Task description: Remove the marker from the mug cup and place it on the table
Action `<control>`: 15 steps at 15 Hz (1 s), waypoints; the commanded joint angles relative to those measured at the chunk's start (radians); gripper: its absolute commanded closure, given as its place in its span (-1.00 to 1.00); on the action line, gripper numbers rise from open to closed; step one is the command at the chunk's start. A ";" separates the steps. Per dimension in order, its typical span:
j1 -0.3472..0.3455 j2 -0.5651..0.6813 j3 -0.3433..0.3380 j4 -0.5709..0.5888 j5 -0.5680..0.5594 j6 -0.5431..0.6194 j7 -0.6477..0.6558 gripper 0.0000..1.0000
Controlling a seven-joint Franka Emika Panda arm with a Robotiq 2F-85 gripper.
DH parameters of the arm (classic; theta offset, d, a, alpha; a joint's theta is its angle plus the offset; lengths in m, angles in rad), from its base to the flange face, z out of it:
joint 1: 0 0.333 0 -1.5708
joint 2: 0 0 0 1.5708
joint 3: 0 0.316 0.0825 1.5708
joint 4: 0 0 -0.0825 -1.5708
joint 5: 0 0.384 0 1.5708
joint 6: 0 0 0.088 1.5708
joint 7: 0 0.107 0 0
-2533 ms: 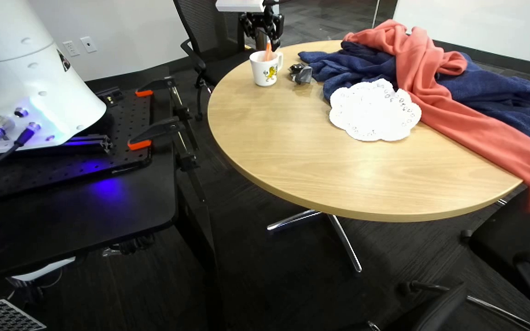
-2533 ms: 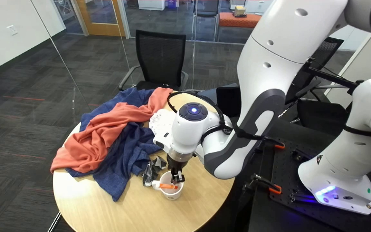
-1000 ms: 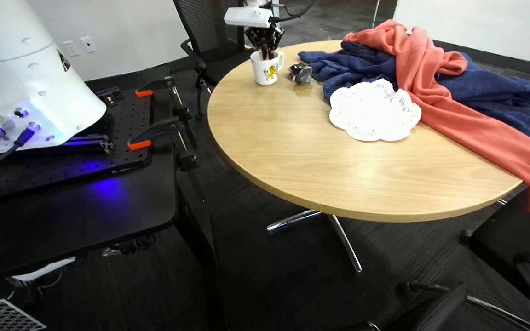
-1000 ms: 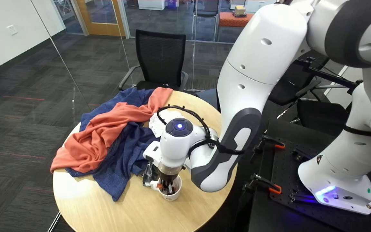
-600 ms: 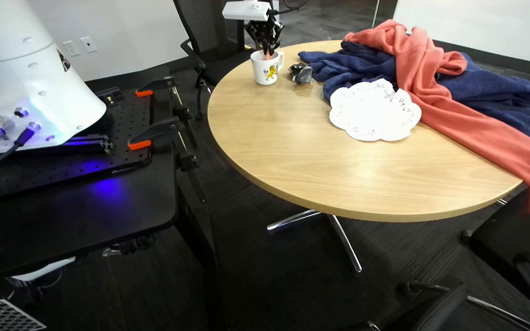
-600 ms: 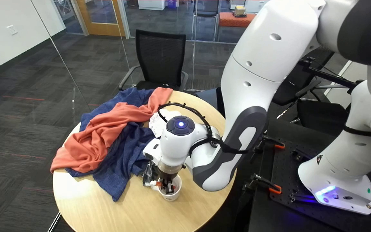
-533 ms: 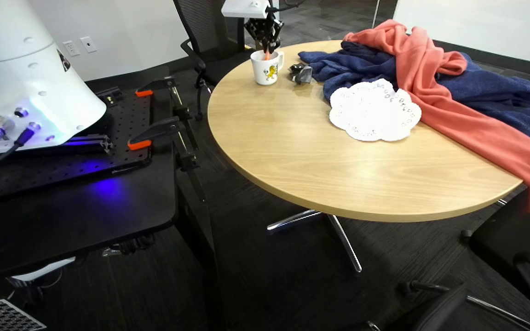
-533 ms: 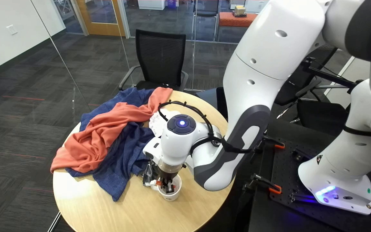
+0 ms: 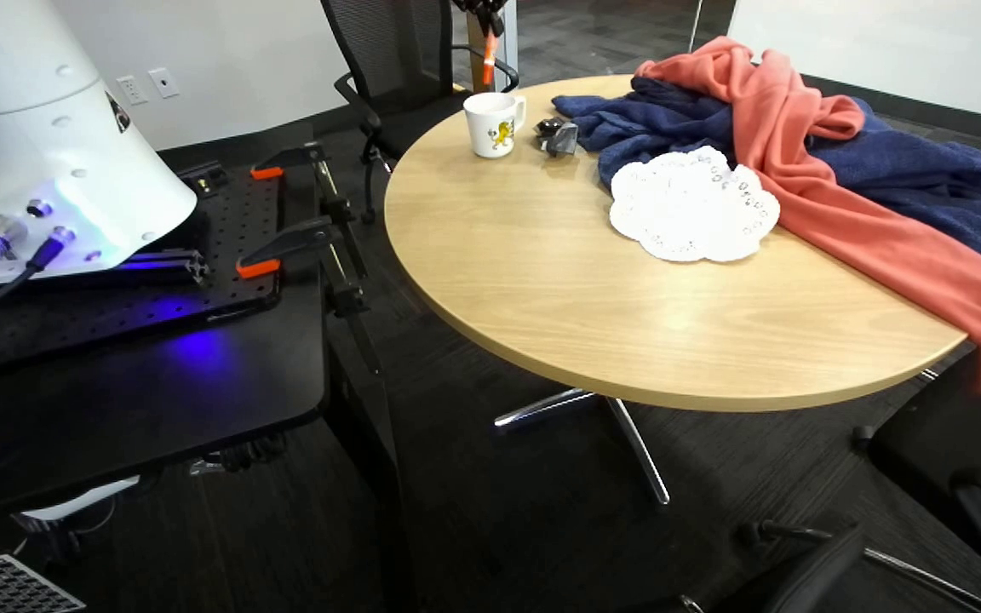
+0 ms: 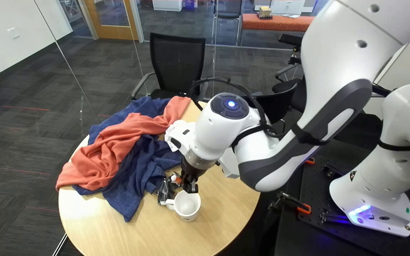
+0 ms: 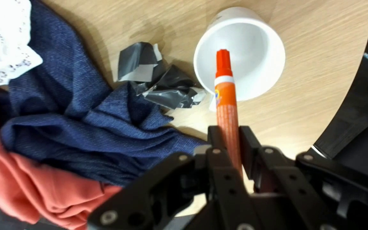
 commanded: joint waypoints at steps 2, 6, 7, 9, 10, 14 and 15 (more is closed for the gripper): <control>0.100 -0.127 -0.198 -0.036 -0.127 -0.066 0.145 0.91; 0.130 -0.111 -0.323 0.017 -0.259 -0.122 0.296 0.91; 0.132 -0.104 -0.344 0.026 -0.279 -0.134 0.328 0.91; 0.132 -0.093 -0.368 0.038 -0.301 -0.162 0.378 0.91; 0.130 -0.088 -0.375 0.042 -0.302 -0.176 0.394 0.91; 0.111 -0.053 -0.361 0.051 -0.246 -0.230 0.396 0.91; 0.106 -0.039 -0.355 0.053 -0.225 -0.240 0.385 0.91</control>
